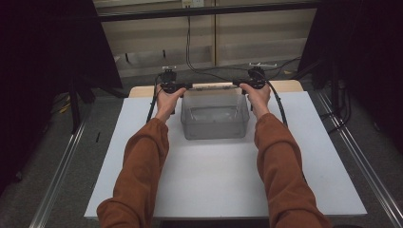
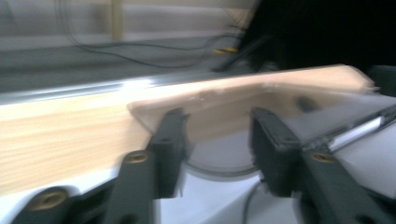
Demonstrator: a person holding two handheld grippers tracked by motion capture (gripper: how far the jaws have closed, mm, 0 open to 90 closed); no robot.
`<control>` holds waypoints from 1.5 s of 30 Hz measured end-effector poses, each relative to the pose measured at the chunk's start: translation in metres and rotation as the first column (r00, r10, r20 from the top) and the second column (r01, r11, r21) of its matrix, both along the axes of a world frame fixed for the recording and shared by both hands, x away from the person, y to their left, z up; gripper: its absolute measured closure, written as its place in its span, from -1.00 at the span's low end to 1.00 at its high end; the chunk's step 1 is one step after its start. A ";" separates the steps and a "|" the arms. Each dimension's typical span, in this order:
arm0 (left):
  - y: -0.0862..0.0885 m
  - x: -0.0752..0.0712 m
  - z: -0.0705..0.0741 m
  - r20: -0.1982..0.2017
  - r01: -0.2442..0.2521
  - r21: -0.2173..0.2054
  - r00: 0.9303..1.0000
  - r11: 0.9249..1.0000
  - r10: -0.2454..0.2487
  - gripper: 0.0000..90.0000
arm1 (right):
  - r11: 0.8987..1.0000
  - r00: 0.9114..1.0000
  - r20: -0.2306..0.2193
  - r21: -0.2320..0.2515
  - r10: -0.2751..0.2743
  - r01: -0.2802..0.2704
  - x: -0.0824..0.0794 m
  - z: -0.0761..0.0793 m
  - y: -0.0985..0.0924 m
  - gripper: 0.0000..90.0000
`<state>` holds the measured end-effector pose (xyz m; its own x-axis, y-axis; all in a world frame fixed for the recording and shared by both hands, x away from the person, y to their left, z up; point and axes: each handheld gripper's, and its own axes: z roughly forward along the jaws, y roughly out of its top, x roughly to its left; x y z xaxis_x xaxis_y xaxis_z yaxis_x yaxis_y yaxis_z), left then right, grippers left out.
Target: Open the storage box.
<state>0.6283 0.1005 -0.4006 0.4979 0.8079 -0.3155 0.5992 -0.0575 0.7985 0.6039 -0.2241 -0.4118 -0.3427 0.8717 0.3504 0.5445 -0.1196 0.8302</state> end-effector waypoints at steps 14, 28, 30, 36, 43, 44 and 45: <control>0.004 -0.005 0.004 0.116 -0.057 0.011 0.992 0.998 0.055 -0.52 | 0.995 0.996 0.070 -0.075 -0.060 0.066 -0.009 0.006 -0.006 -0.15; 0.004 -0.033 0.008 0.234 0.001 0.091 0.972 0.996 -0.022 -0.81 | 0.990 0.990 0.140 -0.141 -0.011 0.030 -0.030 0.010 -0.007 -0.73; 0.006 -0.037 0.005 0.241 -0.001 0.068 0.970 0.998 -0.016 -0.79 | 0.985 0.988 0.152 -0.170 0.000 0.026 -0.034 0.011 -0.007 -0.81; 0.012 -0.045 -0.003 0.252 0.013 0.071 0.967 0.997 -0.030 -0.91 | 0.989 0.982 0.188 -0.146 0.007 0.021 -0.047 0.010 -0.009 -0.85; 0.014 -0.056 0.003 0.309 -0.026 0.088 0.951 0.996 -0.003 -0.93 | 0.984 0.971 0.239 -0.170 -0.003 0.045 -0.063 0.010 -0.010 -0.88; 0.014 -0.057 0.004 0.315 -0.027 0.093 0.949 0.995 -0.004 -0.93 | 0.984 0.969 0.247 -0.173 -0.004 0.048 -0.064 0.010 -0.010 -0.88; 0.015 -0.059 0.005 0.322 -0.028 0.081 0.947 0.996 0.000 -0.93 | 0.983 0.967 0.253 -0.175 -0.007 0.053 -0.067 0.010 -0.010 -0.88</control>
<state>0.5692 0.1155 -0.3961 0.5500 0.8321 -0.0716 0.3124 -0.1255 0.9416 0.5370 -0.2344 -0.4015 -0.3718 0.9235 0.0941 0.3148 0.0301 0.9487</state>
